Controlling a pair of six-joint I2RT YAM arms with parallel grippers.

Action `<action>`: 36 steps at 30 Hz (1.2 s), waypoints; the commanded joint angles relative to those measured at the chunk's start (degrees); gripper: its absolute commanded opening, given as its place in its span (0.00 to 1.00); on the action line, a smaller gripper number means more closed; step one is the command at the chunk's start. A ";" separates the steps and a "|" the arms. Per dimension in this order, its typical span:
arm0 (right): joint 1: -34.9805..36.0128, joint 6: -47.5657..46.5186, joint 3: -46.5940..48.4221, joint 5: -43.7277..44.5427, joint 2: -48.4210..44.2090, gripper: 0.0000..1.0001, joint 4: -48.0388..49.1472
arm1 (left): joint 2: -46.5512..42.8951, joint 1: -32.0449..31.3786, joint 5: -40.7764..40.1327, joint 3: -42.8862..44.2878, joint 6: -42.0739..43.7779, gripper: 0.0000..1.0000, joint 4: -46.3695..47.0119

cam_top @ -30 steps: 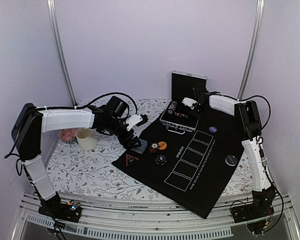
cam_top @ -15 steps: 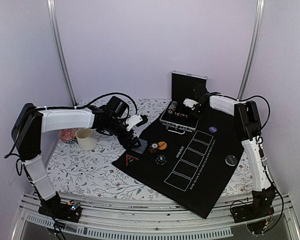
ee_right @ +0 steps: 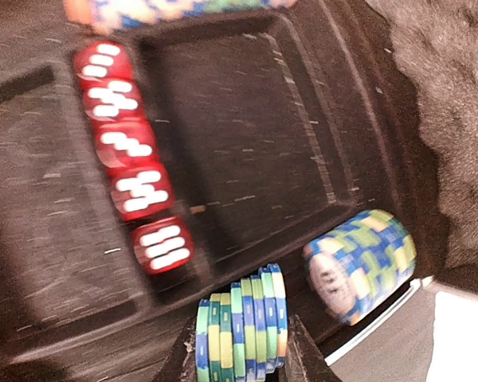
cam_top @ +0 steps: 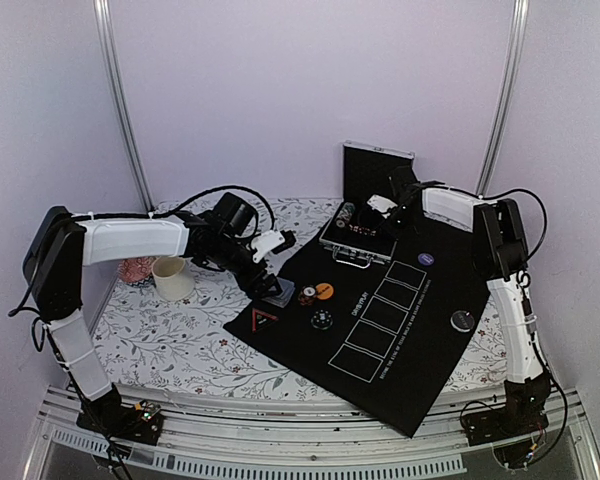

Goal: Distribute texas hold em gaming equipment
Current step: Pick up the pile of poker chips from the chip case, then place the poker chips pile in the small blind area.

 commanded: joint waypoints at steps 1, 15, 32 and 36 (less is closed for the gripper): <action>0.80 5.89 -2.61 -7.83 -9.29 0.02 -0.18 | -0.53 0.67 0.84 -0.59 0.35 0.87 -0.25; -5.79 22.83 -19.05 -27.17 -29.07 0.02 -3.32 | -2.70 0.65 0.44 -1.02 0.33 0.87 -0.25; -24.80 34.65 -48.62 -45.65 -35.70 0.02 1.30 | -4.33 -0.06 1.12 -0.77 0.04 0.87 -0.66; -25.14 35.48 -47.58 -48.01 -32.11 0.02 2.73 | -4.38 -0.17 1.02 -0.86 0.13 0.87 -0.60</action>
